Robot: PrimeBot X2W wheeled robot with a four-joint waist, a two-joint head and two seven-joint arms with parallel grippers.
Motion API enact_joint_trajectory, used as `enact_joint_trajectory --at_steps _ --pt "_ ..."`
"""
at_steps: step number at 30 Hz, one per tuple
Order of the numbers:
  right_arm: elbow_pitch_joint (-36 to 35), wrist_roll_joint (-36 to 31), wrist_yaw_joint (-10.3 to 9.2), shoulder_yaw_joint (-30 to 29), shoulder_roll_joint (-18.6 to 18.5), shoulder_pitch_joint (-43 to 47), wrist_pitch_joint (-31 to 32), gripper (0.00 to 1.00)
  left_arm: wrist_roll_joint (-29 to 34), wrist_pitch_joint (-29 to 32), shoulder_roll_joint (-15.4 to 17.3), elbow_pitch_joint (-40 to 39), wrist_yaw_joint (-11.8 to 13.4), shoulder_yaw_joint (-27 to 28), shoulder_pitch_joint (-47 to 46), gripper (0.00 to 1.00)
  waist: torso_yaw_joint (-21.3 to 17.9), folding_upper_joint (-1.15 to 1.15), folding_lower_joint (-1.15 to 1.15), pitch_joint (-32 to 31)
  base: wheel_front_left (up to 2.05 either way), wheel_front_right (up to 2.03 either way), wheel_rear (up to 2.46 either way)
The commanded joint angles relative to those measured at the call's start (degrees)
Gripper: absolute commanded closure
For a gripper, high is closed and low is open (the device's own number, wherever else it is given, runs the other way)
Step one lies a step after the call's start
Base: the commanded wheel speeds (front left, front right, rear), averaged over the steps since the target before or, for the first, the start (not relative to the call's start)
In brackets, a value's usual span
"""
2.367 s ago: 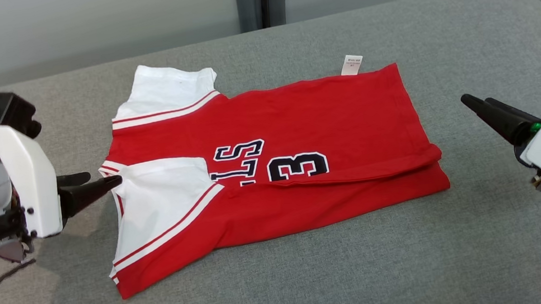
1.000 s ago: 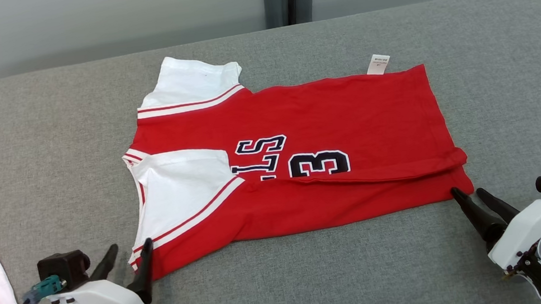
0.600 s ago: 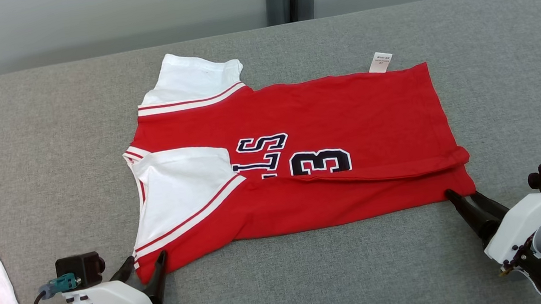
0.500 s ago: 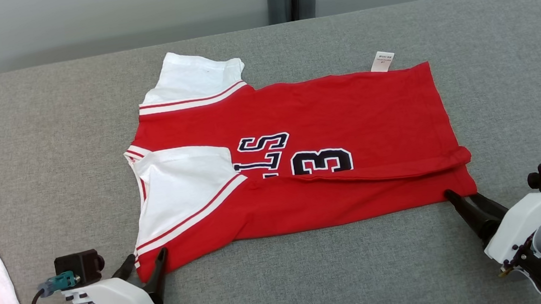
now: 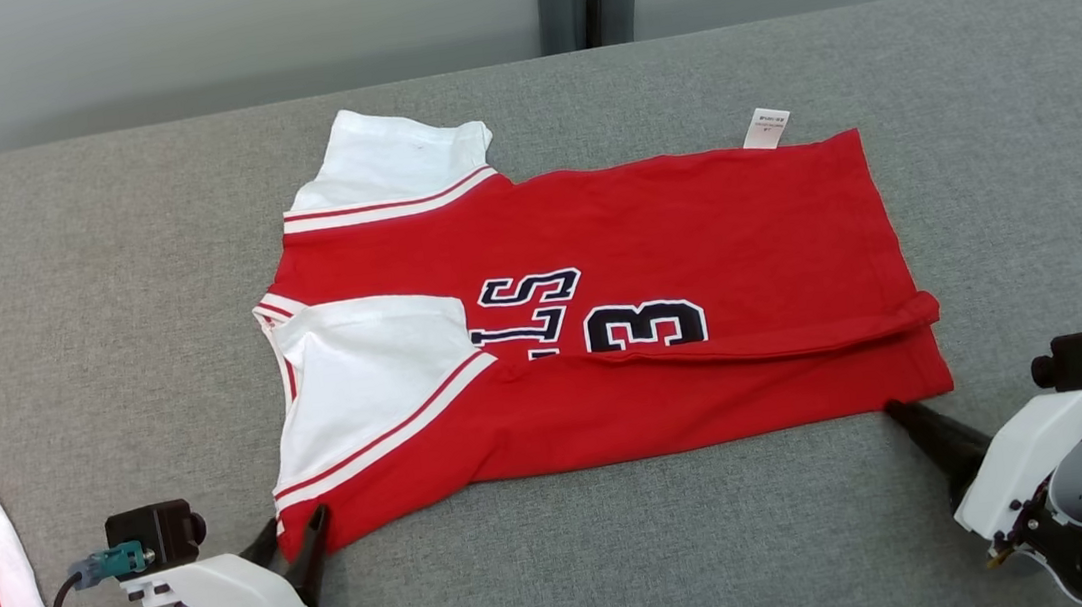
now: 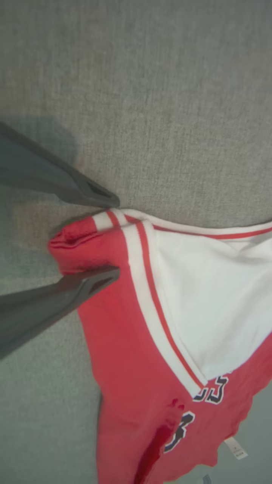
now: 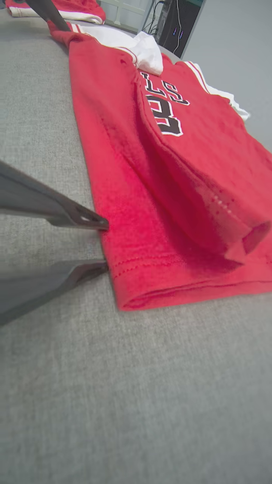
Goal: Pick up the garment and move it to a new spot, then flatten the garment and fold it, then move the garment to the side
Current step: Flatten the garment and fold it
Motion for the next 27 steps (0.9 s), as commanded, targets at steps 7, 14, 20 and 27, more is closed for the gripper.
enact_joint_trajectory --at_steps 7,14,20,27 --pt "-2.7 0.4 0.02 0.6 -1.2 0.8 -0.5 1.0 0.0 -0.9 0.3 -0.5 -0.8 0.7 0.5 1.0 0.0 0.0 0.0 -0.4 0.0 0.0 0.0" --pt "-5.0 1.7 0.02 0.1 -3.0 1.4 -0.3 1.0 0.5 -0.5 2.1 -2.3 -0.7 0.6 0.8 1.0 0.0 0.0 0.0 -1.3 0.0 0.0 0.0" --pt "-7.8 3.1 0.02 0.1 -5.3 2.5 0.7 1.0 1.3 0.5 5.4 -5.4 0.4 0.0 2.3 1.0 -0.2 0.0 0.0 -2.5 0.0 0.0 0.0" --pt "-11.3 4.9 0.02 0.2 -8.5 6.3 1.9 1.0 1.2 1.0 9.1 -10.9 2.8 -0.8 5.7 1.0 -0.7 0.0 0.0 -4.2 0.0 0.0 0.0"
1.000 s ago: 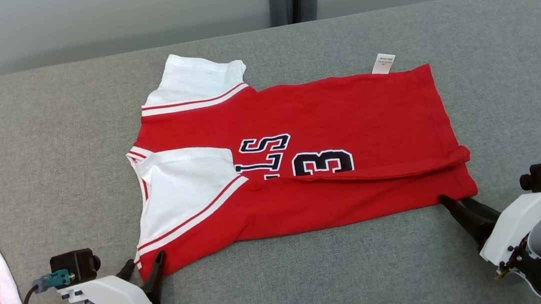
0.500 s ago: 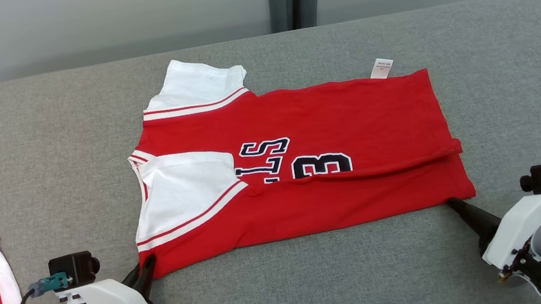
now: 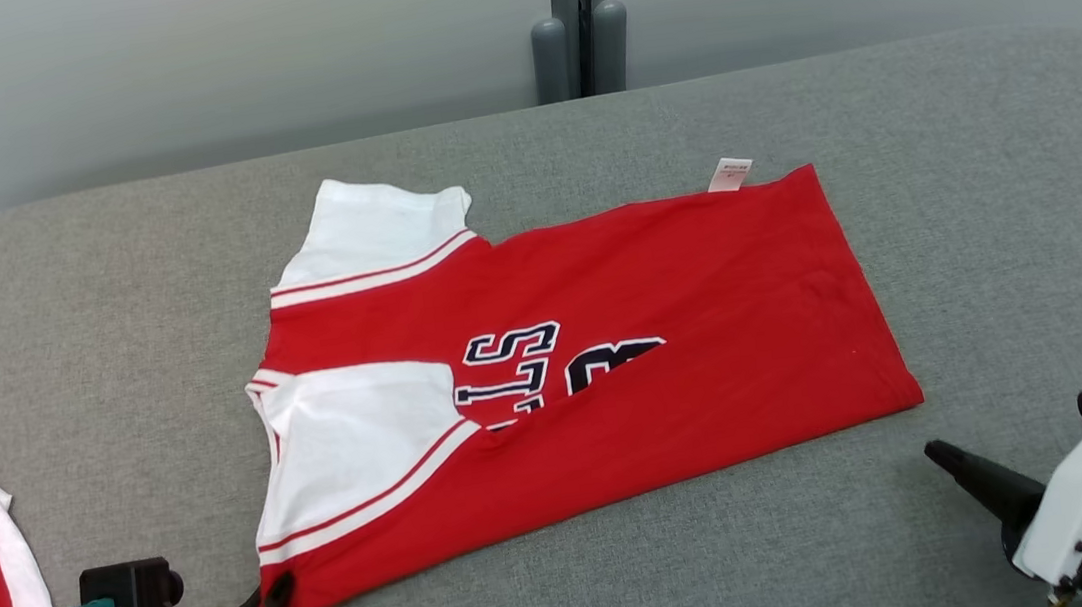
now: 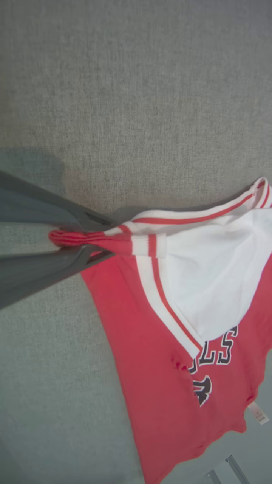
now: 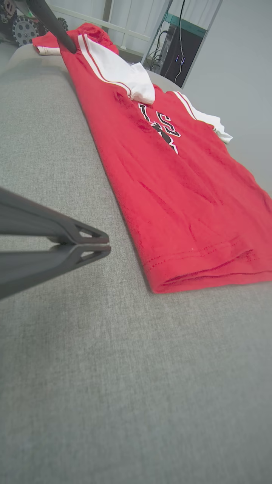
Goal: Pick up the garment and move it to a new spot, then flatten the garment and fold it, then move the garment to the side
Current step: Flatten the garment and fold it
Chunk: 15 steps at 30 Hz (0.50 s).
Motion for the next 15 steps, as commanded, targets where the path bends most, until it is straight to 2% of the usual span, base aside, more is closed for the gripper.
enact_joint_trajectory --at_steps 1,6,7,8,9,10,15 --pt "-0.7 0.6 0.02 0.0 -0.8 1.6 0.3 1.0 -0.1 0.1 1.2 -0.9 0.6 0.1 1.2 1.0 -0.2 0.0 0.0 -0.6 0.0 0.0 0.0" --pt "-1.2 1.3 0.02 -1.0 -1.4 2.9 -0.6 1.0 -0.1 0.1 3.0 -3.2 1.7 0.2 2.6 1.0 -0.5 0.0 0.0 -1.3 0.0 0.0 0.0" --pt "-0.9 1.1 0.02 -1.3 -1.2 2.5 -1.0 0.7 -0.2 0.2 3.0 -3.6 1.9 0.2 2.7 1.0 -0.6 0.0 0.0 -1.3 0.0 0.0 0.0" --pt "-0.6 0.8 0.02 -1.5 -0.8 2.0 -0.9 0.31 -0.3 0.3 3.0 -3.9 1.9 0.1 2.7 1.0 -0.7 0.0 0.0 -1.3 0.0 0.0 0.0" --pt "-0.4 0.7 0.02 -1.6 -0.4 1.4 -0.8 0.09 -0.2 0.5 3.0 -4.2 2.0 0.0 2.6 1.0 -0.8 0.0 0.0 -1.2 0.0 0.0 0.0" --pt "0.0 0.5 0.02 -1.6 0.0 0.8 -0.4 0.0 -0.2 0.6 3.0 -4.4 2.2 0.0 2.5 1.0 -0.8 0.0 0.0 -1.1 0.0 0.0 0.0" --pt "3.6 -1.1 0.02 -1.8 1.7 -2.3 0.2 0.0 0.3 1.3 2.8 -5.1 2.7 -0.3 1.3 1.0 -0.1 0.0 0.0 -0.7 0.0 0.0 0.0"
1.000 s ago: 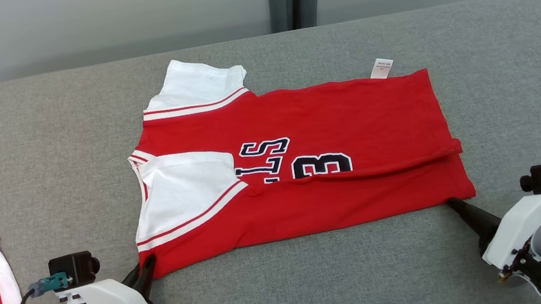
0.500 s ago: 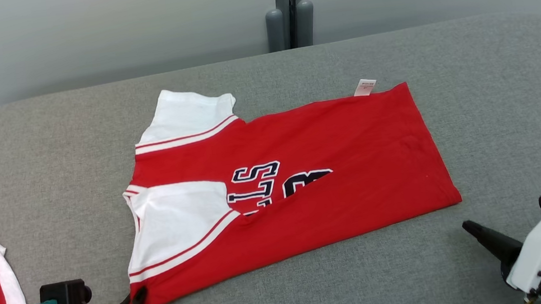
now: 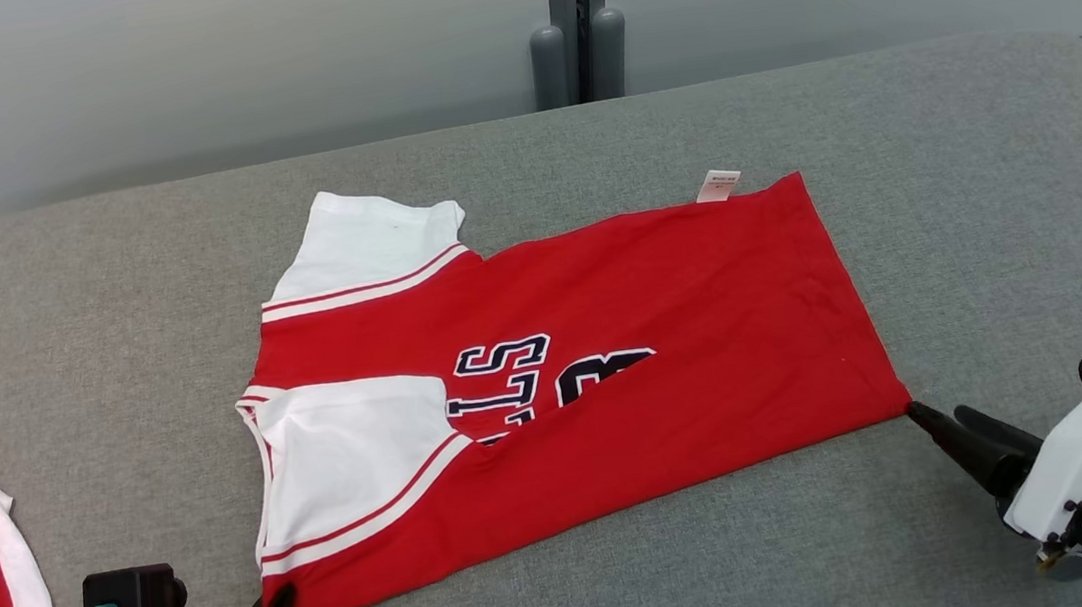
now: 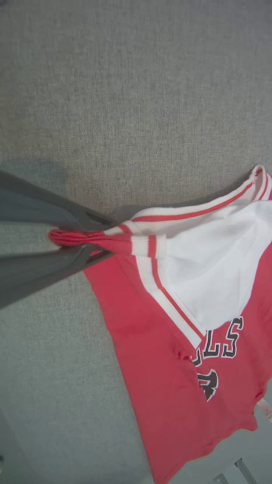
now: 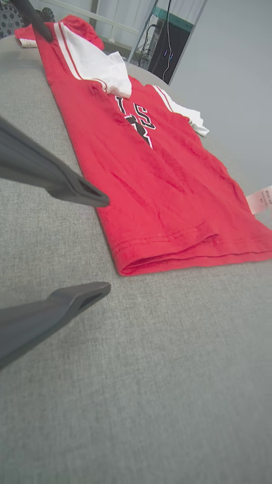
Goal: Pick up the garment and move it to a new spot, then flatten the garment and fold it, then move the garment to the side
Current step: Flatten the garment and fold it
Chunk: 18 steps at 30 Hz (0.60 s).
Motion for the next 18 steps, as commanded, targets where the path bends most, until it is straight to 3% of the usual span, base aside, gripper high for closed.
enact_joint_trajectory --at_steps 1,18 --pt "1.8 -1.1 0.02 -0.6 0.5 -1.7 -0.3 0.0 0.3 0.1 0.1 -0.1 0.4 0.0 -0.8 1.0 0.4 0.0 0.0 0.3 0.0 0.0 0.0" --pt "14.1 -2.3 0.02 -0.1 6.5 -8.4 5.5 0.0 1.3 1.0 -2.0 0.8 -0.5 -0.7 -2.8 1.0 2.5 0.0 0.0 1.9 0.0 0.0 0.0"
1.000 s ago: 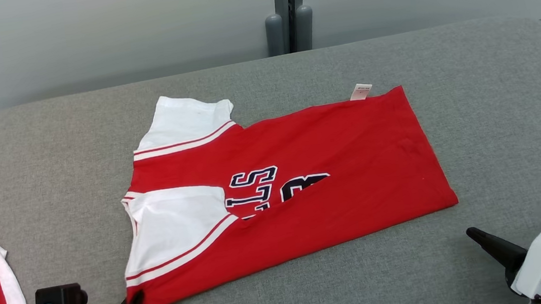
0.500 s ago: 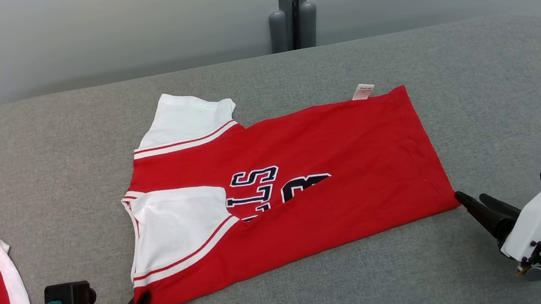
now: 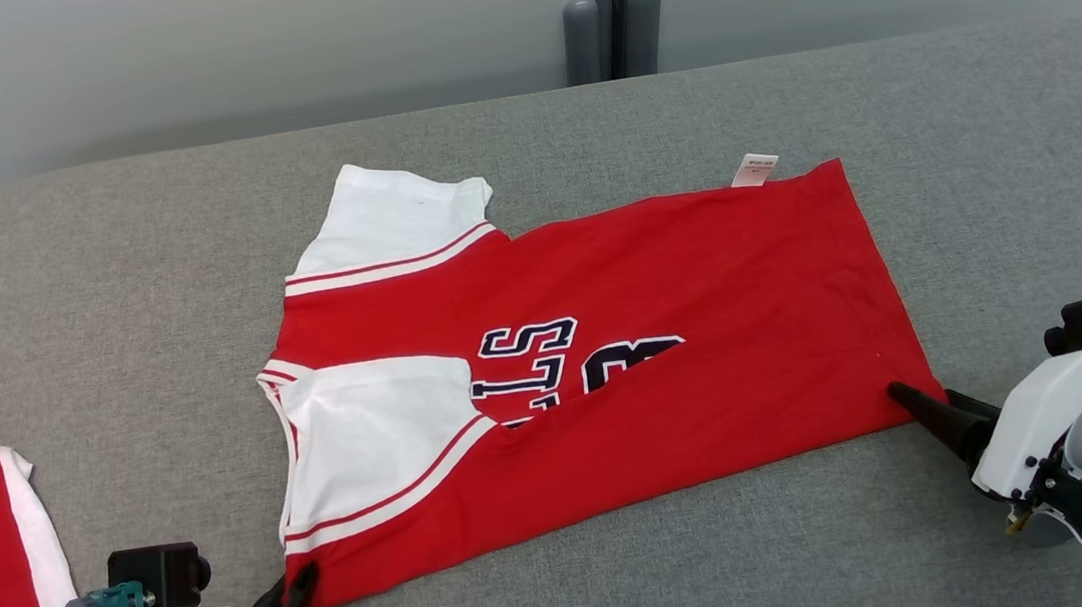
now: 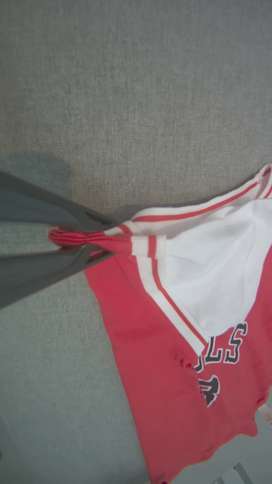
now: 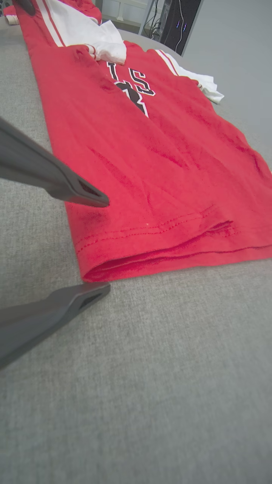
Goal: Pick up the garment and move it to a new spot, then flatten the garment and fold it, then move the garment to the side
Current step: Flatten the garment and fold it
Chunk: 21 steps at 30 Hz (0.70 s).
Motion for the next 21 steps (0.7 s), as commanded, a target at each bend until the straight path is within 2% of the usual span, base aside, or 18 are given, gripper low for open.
enact_joint_trajectory --at_steps 1,4,6,7,21 --pt "0.4 0.2 0.02 -0.2 0.1 -0.5 0.2 0.0 0.2 0.0 0.0 0.2 -0.4 0.1 -0.7 1.0 0.1 0.0 0.0 0.1 0.0 0.0 0.0" --pt "0.9 0.8 0.02 -0.2 0.7 -0.9 1.0 0.0 0.3 0.0 -0.2 0.3 -0.5 0.2 -1.0 1.0 0.2 0.0 0.0 0.6 0.0 0.0 0.0" --pt "0.6 1.3 0.02 -0.3 1.0 -1.0 1.6 0.69 0.3 0.1 -0.3 0.4 -0.5 0.2 -1.3 1.0 0.3 0.0 0.0 0.8 0.0 0.0 0.0" --pt "0.4 1.4 0.02 -0.2 1.1 -1.0 1.9 1.0 0.3 0.1 -0.3 0.4 -0.6 0.1 -1.4 1.0 0.3 0.0 0.0 0.9 0.0 0.0 0.0" --pt "-3.8 1.9 0.02 0.2 -1.8 1.5 0.2 1.0 0.4 0.7 0.5 0.8 -0.6 -0.3 -0.6 1.0 -0.1 0.0 0.0 -0.2 0.0 0.0 0.0"
